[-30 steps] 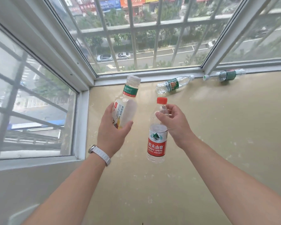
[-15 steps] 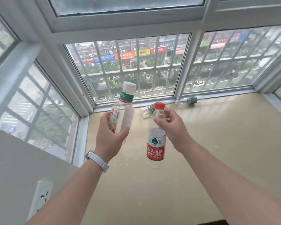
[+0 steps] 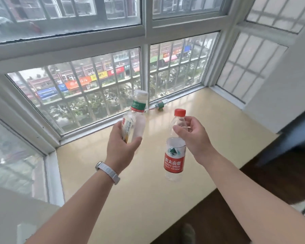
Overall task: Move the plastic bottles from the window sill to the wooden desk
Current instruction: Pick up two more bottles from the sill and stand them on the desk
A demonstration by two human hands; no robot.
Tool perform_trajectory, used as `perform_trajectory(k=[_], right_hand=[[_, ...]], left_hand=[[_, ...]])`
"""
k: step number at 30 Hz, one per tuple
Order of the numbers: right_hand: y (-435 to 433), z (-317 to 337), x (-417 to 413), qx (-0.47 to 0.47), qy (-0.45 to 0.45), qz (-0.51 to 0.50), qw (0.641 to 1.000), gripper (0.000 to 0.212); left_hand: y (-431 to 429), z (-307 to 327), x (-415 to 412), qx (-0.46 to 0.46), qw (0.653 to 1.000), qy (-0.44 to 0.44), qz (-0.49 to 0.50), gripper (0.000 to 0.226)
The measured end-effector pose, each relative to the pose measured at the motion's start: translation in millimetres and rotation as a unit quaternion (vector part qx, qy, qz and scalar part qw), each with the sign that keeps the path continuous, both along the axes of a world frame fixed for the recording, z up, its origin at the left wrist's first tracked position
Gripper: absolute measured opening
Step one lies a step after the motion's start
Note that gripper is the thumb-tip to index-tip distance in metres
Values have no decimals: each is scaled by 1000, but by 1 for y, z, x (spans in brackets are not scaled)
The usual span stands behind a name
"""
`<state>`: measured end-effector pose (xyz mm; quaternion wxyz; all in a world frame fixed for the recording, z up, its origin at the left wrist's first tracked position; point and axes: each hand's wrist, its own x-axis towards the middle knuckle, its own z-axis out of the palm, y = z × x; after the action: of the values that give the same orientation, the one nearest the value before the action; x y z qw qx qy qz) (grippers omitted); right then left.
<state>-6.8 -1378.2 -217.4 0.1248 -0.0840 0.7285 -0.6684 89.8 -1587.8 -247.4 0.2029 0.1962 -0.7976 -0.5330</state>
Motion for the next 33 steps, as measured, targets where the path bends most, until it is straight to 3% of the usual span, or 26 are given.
perform_trajectory(k=[4, 8, 11, 22, 27, 33], right_hand=[[47, 2, 8, 7, 0, -56, 998, 46], [97, 5, 2, 8, 4, -104, 995, 37], [137, 7, -7, 8, 10, -131, 991, 36], [310, 17, -79, -45, 22, -240, 969, 50], [402, 19, -102, -71, 29, -292, 953, 53], [501, 22, -110, -59, 47, -370, 926, 54]], left_hand=[[34, 2, -13, 13, 999, -17, -49, 74], [73, 8, -41, -3, 996, -21, -89, 47], [110, 15, -63, -3, 992, -22, -121, 45], [277, 42, -174, -39, 972, -28, -228, 57], [371, 51, -225, -55, 956, -20, -287, 76], [472, 54, -269, -60, 931, 7, -361, 70]])
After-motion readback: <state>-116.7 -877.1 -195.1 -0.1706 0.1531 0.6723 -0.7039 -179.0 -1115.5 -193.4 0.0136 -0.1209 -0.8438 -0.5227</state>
